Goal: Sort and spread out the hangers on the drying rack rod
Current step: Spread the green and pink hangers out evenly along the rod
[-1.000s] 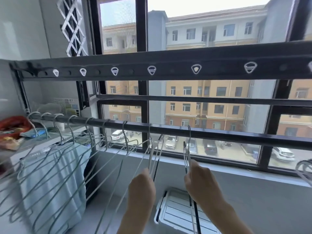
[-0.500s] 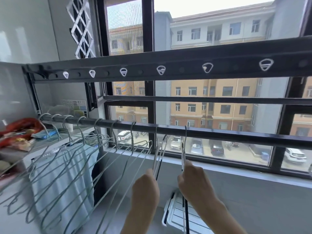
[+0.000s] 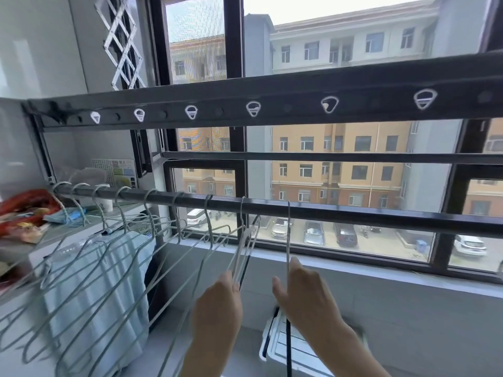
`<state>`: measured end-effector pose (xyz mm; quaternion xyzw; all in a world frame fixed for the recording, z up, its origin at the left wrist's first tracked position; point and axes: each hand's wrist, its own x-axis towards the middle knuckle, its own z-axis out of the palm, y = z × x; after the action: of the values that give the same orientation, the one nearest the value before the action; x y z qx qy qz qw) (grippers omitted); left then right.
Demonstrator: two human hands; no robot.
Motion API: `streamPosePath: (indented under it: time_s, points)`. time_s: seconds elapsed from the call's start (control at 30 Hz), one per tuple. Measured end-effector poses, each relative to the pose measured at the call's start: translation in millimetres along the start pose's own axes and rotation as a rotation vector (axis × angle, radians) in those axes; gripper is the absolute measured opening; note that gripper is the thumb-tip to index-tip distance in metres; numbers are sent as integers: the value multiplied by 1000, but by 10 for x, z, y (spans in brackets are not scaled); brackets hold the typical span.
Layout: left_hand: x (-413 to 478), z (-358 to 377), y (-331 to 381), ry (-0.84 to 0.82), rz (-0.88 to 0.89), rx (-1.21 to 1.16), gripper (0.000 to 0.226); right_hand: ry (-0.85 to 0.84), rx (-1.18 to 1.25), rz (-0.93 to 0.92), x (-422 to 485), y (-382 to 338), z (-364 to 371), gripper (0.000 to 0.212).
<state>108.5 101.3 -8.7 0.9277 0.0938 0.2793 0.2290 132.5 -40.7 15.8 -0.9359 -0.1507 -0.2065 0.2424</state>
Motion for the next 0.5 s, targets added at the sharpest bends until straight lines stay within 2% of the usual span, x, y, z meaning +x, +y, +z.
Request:
streamPosePath:
  time_s: [0.13, 0.27, 0.37, 0.5]
  points:
    - [-141, -234, 176, 57, 23, 21, 48, 42, 94, 11, -113, 111, -87, 36]
    - [-290, -441, 567, 194, 178, -63, 54, 108, 115, 48, -319, 314, -279, 60]
    - [-328, -325, 844, 67, 214, -101, 53, 122, 117, 71, -479, 512, -482, 66]
    - [-237, -21, 993, -112, 101, 68, 39, 121, 119, 71, -673, 793, -796, 61]
